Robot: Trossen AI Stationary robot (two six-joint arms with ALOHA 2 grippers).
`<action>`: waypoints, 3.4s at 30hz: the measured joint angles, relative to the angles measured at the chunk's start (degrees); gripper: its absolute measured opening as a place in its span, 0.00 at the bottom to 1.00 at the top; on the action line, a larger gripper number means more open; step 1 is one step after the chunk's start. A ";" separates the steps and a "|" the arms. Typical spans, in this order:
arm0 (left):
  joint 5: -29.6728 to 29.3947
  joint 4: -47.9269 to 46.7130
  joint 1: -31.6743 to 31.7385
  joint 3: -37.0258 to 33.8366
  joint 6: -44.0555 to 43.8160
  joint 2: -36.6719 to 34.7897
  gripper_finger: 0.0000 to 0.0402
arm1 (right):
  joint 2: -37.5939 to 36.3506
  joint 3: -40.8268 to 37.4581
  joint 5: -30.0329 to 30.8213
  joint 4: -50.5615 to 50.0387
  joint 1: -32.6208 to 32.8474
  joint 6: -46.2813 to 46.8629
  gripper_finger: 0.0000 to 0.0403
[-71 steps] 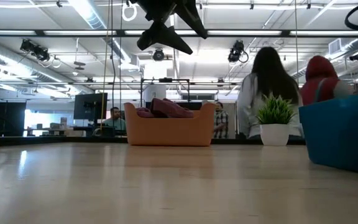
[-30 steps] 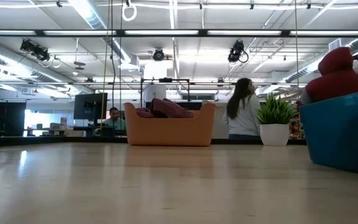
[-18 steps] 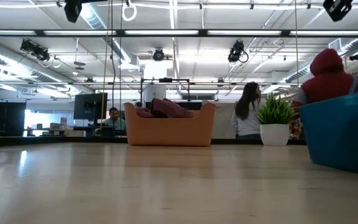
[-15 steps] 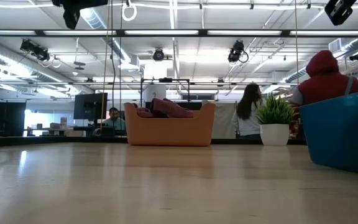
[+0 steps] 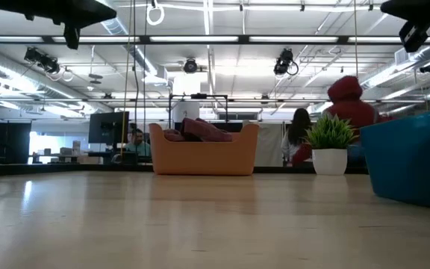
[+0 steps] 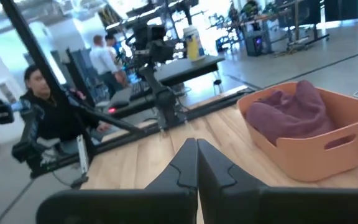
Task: Pick & Place hat
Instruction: Return to Home Position
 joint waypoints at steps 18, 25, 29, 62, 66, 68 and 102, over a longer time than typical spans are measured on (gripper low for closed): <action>0.87 8.04 0.82 -6.89 2.07 -3.64 0.01 | -2.05 -8.54 3.56 2.36 0.00 4.39 0.00; 1.52 22.66 0.82 -16.19 2.51 -3.69 0.01 | -2.05 -11.25 4.02 4.10 0.00 4.36 0.00; 1.52 23.74 0.82 -19.39 0.37 -3.65 0.01 | -2.05 -12.22 4.06 4.19 -0.02 4.28 0.00; 4.19 20.90 0.80 -27.06 4.41 -3.55 0.01 | -2.05 -25.02 2.33 22.04 -0.02 3.19 0.00; 4.19 19.69 0.80 -27.08 4.40 -3.55 0.01 | -2.05 -25.02 0.72 21.99 0.00 2.88 0.00; 4.18 19.35 0.80 -27.10 4.40 -3.55 0.01 | -2.05 -25.02 0.58 21.82 0.00 1.69 0.00; 4.13 19.43 0.80 -27.15 4.44 -3.55 0.05 | -2.05 -25.00 6.51 20.63 -0.02 0.00 0.07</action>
